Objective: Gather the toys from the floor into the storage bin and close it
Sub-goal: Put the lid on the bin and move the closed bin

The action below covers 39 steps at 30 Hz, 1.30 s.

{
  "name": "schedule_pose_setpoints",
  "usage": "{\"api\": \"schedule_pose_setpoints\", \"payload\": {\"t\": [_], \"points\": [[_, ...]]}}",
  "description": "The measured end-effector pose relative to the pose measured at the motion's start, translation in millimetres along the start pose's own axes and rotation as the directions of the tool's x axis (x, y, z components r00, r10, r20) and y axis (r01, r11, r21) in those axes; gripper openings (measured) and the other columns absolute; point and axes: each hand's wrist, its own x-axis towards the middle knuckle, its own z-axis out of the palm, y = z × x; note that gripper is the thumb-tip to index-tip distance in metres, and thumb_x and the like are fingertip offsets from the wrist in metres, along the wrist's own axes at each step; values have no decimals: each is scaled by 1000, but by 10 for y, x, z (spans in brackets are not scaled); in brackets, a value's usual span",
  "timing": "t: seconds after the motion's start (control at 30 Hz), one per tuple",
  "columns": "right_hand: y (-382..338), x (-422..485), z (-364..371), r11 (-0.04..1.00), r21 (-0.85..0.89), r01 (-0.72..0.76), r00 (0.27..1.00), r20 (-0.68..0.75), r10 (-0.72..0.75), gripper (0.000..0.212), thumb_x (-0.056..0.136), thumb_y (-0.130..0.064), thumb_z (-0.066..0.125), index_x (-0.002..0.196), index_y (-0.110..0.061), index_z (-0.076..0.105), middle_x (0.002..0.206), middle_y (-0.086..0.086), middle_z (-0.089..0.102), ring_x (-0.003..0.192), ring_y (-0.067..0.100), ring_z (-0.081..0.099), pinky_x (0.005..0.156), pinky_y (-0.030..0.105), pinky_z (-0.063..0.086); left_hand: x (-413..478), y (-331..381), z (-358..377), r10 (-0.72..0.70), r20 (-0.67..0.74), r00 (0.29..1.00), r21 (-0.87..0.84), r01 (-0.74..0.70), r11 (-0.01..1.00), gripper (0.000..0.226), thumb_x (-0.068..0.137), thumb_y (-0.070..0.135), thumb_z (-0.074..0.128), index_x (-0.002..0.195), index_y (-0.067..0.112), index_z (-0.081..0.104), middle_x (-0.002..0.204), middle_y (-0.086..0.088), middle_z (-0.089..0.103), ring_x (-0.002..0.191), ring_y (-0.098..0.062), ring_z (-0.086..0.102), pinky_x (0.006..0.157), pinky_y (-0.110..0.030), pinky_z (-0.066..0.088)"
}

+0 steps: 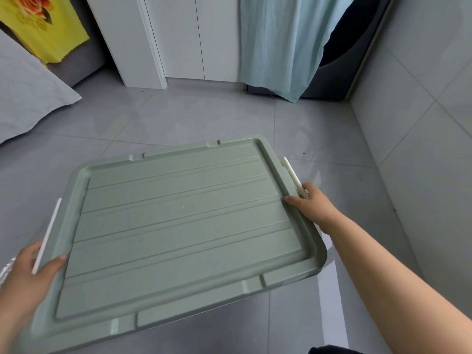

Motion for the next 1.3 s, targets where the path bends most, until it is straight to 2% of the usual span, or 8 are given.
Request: {"api": "schedule_pose_setpoints", "payload": {"t": [0.03, 0.13, 0.33, 0.43, 0.63, 0.87, 1.13, 1.3], "points": [[-5, -27, 2, 1000, 12, 12, 1000, -8, -11, 34, 85, -27, 65, 111, -19, 46, 100, 3, 57, 77, 13, 57, 58, 22, 42, -176, 300, 40, -1, -16, 1000, 29, 2, 1000, 35, 87, -1, 60, 119, 11, 55, 106, -20, 61, 86, -7, 65, 81, -26, 52], [-26, -145, -20, 999, 37, 2, 999, -33, -1, 26, 84, -22, 66, 105, -18, 52, 98, 7, 62, 79, 19, 62, 60, 24, 47, -299, 501, 103, -26, 13, 1000, 61, 25, 998, 40, 87, 0, 60, 125, 2, 50, 117, -22, 60, 101, -35, 60, 91, -45, 44], [64, -395, -71, 994, -79, -76, 984, -167, 62, 23, 82, -19, 67, 101, -11, 59, 89, 8, 63, 75, 23, 61, 63, 27, 48, -330, 642, 162, -62, 110, 992, 75, 54, 996, 41, 87, 0, 60, 126, 1, 48, 112, -16, 59, 98, -26, 55, 88, -36, 39], [64, -453, -80, 982, -152, -114, 973, -214, 80, 26, 82, -21, 65, 105, -10, 58, 91, 10, 63, 85, 31, 61, 75, 32, 47, -280, 649, 201, -52, 144, 988, 75, 41, 996, 39, 87, 2, 61, 124, 2, 50, 114, -20, 62, 100, -33, 59, 88, -40, 42], [113, -590, -126, 969, -187, -162, 969, -213, 121, 30, 83, -20, 64, 110, -10, 56, 100, 10, 63, 88, 29, 59, 76, 32, 46, -155, 619, 230, -57, 186, 981, 129, 33, 991, 35, 87, 8, 63, 120, 9, 52, 112, -21, 64, 99, -37, 62, 89, -52, 46], [33, -385, -167, 973, -64, -221, 973, -84, 216, 75, 78, -36, 72, 134, -14, 28, 113, 7, 53, 99, 25, 54, 81, 30, 41, -88, 469, 250, -66, 193, 979, 124, 43, 991, 39, 84, 17, 66, 120, 17, 52, 111, -17, 65, 98, -36, 63, 89, -54, 47], [-67, -238, -44, 976, -175, -128, 977, -192, 93, 51, 90, -34, 57, 131, -14, 37, 111, 9, 50, 92, 24, 46, 81, 31, 36, -305, 872, 292, -58, 156, 986, 112, 40, 993, 45, 90, 7, 58, 132, 8, 44, 123, -21, 58, 108, -36, 57, 91, -40, 42], [-54, -250, 7, 974, -211, -77, 980, -197, 35, 26, 92, -27, 53, 113, -14, 44, 104, 13, 55, 84, 27, 50, 73, 31, 38, -281, 948, 277, -62, 169, 984, 173, 32, 984, 49, 90, 10, 58, 135, 7, 40, 127, -20, 57, 110, -35, 56, 91, -38, 41]]}}
